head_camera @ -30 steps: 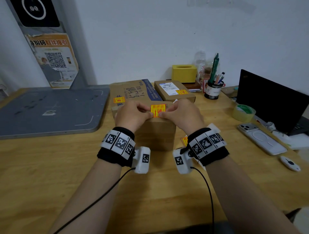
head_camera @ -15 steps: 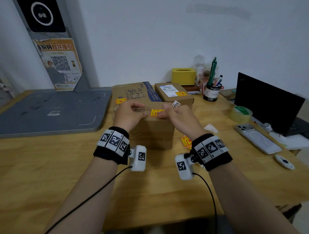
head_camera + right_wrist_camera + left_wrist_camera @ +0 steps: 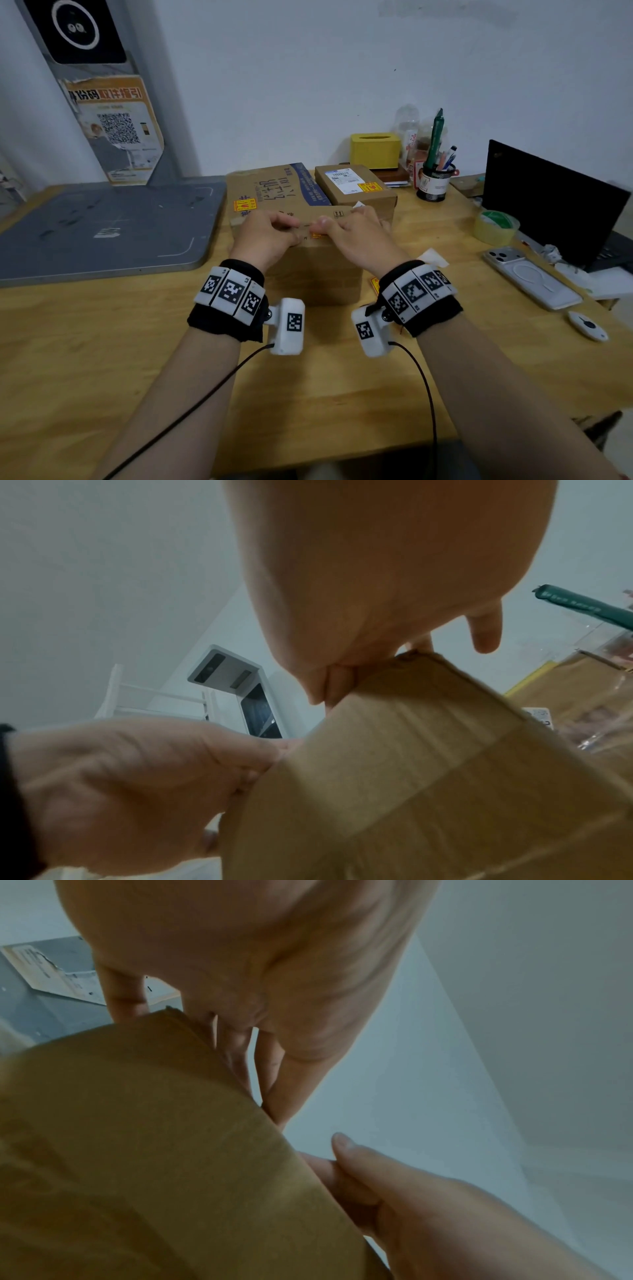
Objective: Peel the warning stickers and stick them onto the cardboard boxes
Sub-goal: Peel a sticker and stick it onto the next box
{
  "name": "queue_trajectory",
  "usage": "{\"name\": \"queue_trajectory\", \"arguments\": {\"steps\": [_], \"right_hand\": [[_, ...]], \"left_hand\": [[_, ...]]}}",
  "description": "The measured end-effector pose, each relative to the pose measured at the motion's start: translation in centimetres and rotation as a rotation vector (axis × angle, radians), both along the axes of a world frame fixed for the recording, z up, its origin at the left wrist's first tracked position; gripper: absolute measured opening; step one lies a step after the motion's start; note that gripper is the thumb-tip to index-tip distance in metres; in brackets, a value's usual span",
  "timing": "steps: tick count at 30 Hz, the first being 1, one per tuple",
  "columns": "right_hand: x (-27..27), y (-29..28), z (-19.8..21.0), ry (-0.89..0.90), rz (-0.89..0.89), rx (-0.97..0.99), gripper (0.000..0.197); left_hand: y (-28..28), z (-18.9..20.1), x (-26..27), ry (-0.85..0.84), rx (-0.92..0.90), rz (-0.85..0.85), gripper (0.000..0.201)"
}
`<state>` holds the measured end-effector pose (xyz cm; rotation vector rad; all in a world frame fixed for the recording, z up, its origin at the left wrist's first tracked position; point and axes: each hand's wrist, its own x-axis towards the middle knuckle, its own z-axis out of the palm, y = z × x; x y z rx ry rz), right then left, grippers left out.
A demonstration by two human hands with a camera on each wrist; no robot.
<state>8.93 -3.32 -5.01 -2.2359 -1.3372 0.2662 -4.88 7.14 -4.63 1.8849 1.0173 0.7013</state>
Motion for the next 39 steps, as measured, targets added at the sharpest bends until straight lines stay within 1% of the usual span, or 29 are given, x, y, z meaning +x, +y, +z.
{"name": "queue_trajectory", "arguments": {"steps": [6,10,12,15,18,20,22,23,24,27,28,30,31,33,34,36,37,39], "right_hand": [[0.9,0.9,0.4,0.031,-0.002,-0.01,0.042],[0.8,-0.2,0.7,0.046,0.03,0.013,0.041],[0.8,-0.8,0.5,0.037,0.059,0.038,0.043],[1.2,-0.9,-0.2,0.033,0.055,0.054,0.042],[1.9,-0.7,-0.5,-0.007,0.014,0.033,0.044],[2.5,-0.1,-0.8,-0.003,-0.017,0.012,0.044],[2.7,0.1,-1.0,0.024,-0.024,0.018,0.052],[2.6,-0.1,-0.9,0.059,-0.025,0.054,0.056],[2.5,-0.5,-0.7,0.102,-0.018,0.105,0.054],[2.9,-1.3,-0.9,0.187,-0.005,0.223,0.034],[3.0,-1.2,-1.2,0.194,-0.01,0.246,0.033],[3.6,-0.5,-1.8,0.195,-0.045,0.268,0.037],[3.8,-0.2,-2.1,0.193,-0.073,0.252,0.038],[4.2,0.3,-2.2,0.18,-0.102,0.202,0.046],[4.3,0.4,-2.2,0.171,-0.107,0.189,0.05],[4.3,0.1,-2.0,0.172,-0.093,0.225,0.055],[4.3,-0.2,-1.8,0.184,-0.083,0.246,0.056],[4.4,-0.9,-1.9,0.212,-0.054,0.265,0.051]], "left_hand": [[0.1,0.1,-0.1,-0.004,-0.018,0.012,0.022],[0.0,0.2,-0.2,-0.008,-0.024,-0.002,0.022],[0.0,0.3,-0.1,-0.006,-0.028,0.0,0.022],[0.0,0.4,0.1,0.001,-0.02,-0.008,0.022],[-0.2,0.5,0.2,-0.003,-0.013,-0.021,0.024],[-0.2,0.6,0.1,-0.005,-0.015,-0.022,0.024],[-0.2,0.5,0.0,-0.006,-0.02,-0.018,0.023],[-0.2,0.5,0.0,-0.009,-0.02,-0.014,0.023],[-0.2,0.4,0.1,-0.013,-0.019,-0.01,0.023],[0.0,0.4,0.3,-0.013,-0.021,-0.004,0.025],[0.0,0.4,0.3,-0.015,-0.025,-0.008,0.025],[0.1,0.5,0.4,-0.021,-0.033,-0.018,0.026],[0.1,0.5,0.4,-0.023,-0.032,-0.018,0.026],[0.0,0.5,0.3,-0.025,-0.032,-0.014,0.026],[0.0,0.4,0.3,-0.026,-0.034,-0.013,0.026],[0.1,0.3,0.2,-0.034,-0.039,-0.01,0.026],[0.2,0.2,0.3,-0.038,-0.039,-0.01,0.026],[0.2,0.2,0.3,-0.042,-0.039,-0.01,0.027]]}}
